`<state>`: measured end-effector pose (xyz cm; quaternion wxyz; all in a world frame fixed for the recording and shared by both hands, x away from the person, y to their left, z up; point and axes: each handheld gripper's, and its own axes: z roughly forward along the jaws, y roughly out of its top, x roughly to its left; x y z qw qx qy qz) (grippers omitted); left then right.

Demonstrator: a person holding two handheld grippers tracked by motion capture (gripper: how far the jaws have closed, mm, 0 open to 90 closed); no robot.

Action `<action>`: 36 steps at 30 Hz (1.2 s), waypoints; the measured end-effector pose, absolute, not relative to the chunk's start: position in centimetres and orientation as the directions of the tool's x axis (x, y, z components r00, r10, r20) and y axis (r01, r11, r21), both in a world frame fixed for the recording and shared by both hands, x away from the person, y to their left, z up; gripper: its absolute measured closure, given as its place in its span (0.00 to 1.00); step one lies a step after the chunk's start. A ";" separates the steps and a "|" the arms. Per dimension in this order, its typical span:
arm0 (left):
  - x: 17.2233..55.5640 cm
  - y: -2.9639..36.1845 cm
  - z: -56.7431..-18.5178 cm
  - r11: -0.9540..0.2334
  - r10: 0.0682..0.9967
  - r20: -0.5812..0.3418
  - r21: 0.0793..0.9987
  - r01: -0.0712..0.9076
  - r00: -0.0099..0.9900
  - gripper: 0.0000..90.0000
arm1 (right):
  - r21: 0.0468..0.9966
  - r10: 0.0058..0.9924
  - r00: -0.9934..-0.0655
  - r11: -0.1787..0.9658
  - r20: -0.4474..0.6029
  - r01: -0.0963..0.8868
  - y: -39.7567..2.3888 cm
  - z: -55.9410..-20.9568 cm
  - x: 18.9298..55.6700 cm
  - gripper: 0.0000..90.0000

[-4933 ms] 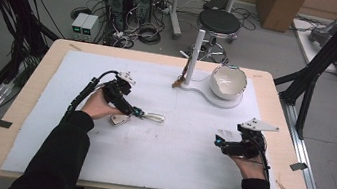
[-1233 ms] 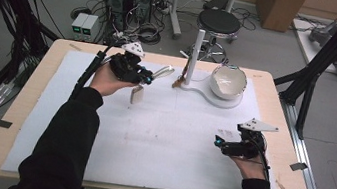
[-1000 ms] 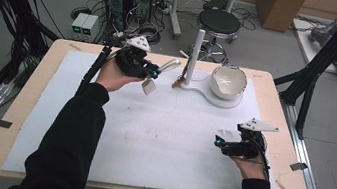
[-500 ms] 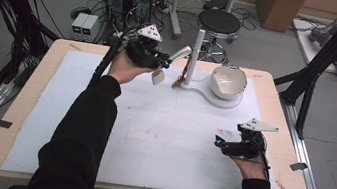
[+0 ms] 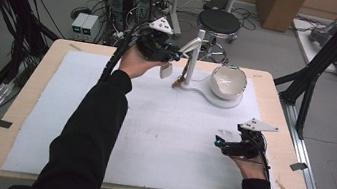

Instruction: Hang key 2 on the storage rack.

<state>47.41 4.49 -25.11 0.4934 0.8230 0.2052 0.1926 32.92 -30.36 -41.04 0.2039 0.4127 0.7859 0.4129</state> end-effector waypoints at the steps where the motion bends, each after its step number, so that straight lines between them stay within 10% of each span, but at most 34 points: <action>1: 47.5 4.2 -25.1 -0.427 0.527 0.114 0.893 0.146 0.842 0.82 | 0.818 0.817 -0.576 0.318 0.021 0.480 -30.4 -41.0 32.9 0.01; 36: 50.7 -1.9 -25.9 -0.507 0.576 0.214 0.851 0.139 0.789 0.82 | 0.822 0.821 -0.570 0.306 0.028 0.480 -31.0 -41.0 32.9 0.01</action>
